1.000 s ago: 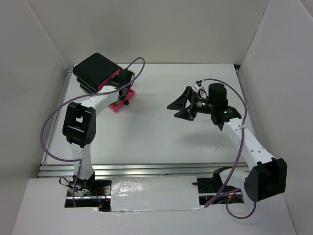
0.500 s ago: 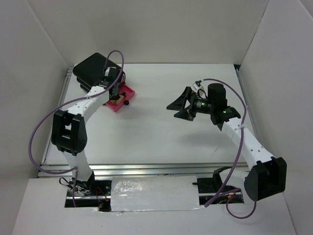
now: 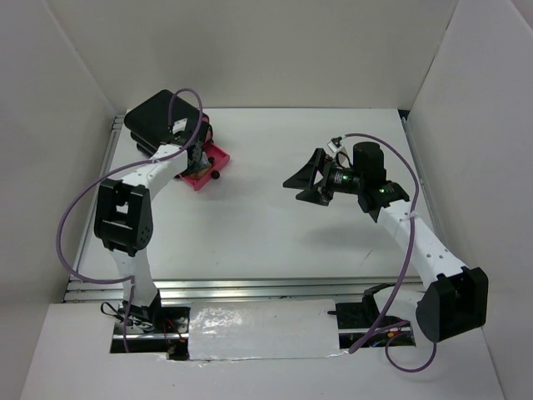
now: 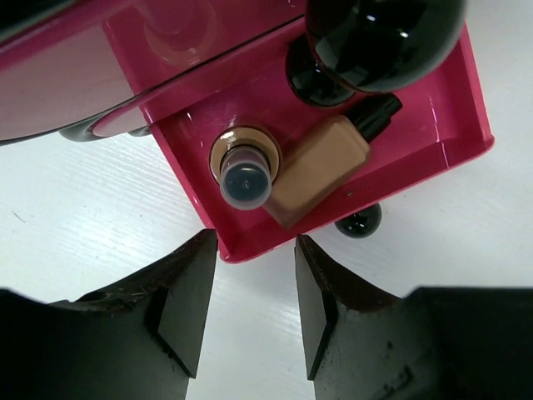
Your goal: Organize the makeup
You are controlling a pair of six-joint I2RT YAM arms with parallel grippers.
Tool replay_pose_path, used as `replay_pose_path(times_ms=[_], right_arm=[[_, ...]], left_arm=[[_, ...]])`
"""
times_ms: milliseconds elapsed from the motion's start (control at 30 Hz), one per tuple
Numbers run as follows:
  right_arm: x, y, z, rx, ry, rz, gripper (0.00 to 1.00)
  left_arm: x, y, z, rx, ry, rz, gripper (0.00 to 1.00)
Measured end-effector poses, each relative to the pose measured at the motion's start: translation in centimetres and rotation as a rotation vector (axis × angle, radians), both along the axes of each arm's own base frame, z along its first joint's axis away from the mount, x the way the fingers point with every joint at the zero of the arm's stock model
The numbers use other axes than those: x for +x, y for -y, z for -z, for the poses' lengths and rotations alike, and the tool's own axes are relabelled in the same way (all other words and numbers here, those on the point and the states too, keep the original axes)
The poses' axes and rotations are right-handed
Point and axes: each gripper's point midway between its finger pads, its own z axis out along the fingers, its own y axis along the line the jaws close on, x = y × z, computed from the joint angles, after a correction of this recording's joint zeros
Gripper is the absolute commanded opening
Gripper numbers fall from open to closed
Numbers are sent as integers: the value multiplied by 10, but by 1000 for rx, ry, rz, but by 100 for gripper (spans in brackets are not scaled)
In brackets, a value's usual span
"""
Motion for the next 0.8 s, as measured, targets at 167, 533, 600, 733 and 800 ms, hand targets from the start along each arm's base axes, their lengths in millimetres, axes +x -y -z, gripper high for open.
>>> replay_pose_path(times_ms=[167,533,600,733,800], right_arm=[[0,0,0,0,1,0,100],[1,0,2,-6,2,-4,100],[2,0,4,-8,-4,-5,100],[4,-1,10,-15,-21,-6,100],[5,-1,11,-19,-27,-7,100]], left_arm=[[3,-5,6,14,6,-43,55],[23,-19,-9,32,95,-93,53],[28,-20,-12,29,106,-98,51],[42,-22,-19,22,134,-107,40],[46,-21,-19,20,139,-109,34]])
